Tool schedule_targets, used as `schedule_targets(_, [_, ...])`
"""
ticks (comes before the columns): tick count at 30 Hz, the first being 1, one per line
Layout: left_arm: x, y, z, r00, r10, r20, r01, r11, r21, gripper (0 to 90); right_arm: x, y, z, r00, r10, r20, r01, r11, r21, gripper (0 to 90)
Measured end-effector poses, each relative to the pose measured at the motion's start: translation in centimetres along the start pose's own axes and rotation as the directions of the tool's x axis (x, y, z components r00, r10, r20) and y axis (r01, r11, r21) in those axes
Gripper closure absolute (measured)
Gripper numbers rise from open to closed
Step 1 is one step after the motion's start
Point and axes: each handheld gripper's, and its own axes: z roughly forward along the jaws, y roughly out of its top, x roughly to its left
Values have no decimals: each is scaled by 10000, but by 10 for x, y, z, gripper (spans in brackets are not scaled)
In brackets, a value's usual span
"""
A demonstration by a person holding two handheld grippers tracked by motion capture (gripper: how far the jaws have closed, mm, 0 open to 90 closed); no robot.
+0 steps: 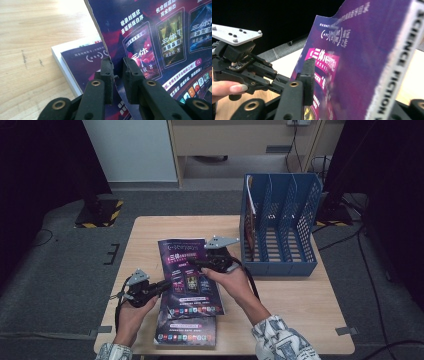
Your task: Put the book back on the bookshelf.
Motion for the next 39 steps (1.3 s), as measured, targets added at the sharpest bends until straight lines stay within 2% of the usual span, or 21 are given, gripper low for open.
schedule_targets(8, [-3,4,-6,9995,290,-149,-297,9984,-477,794,-1,9,-5,9997,-87,-210,84,9999,-142,640])
schedule_targets(16, [-4,5,-7,9990,374,-228,-384,9982,-465,794,-2,11,-8,9996,-122,-236,117,9997,-224,748])
schedule_targets(22, [-5,6,-8,9986,437,-282,-452,9974,-559,795,2,16,-9,9982,-321,-507,319,9995,-37,681])
schedule_targets(29, [-3,6,-10,9987,464,-210,-478,9961,-744,798,3,18,-6,9971,-262,-711,271,9996,113,677])
schedule_targets(33, [-3,6,-10,9989,432,-160,-443,9961,-767,797,5,17,-6,9977,-431,-520,434,9990,47,799])
schedule_targets(37, [-2,6,-9,9990,415,-173,-427,9963,-740,791,4,15,-6,9992,-391,-127,389,9991,-154,821])
schedule_targets(39, [-1,4,-8,9997,219,-110,-228,9958,-891,771,4,14,-6,9993,-324,-189,318,9991,-297,824])
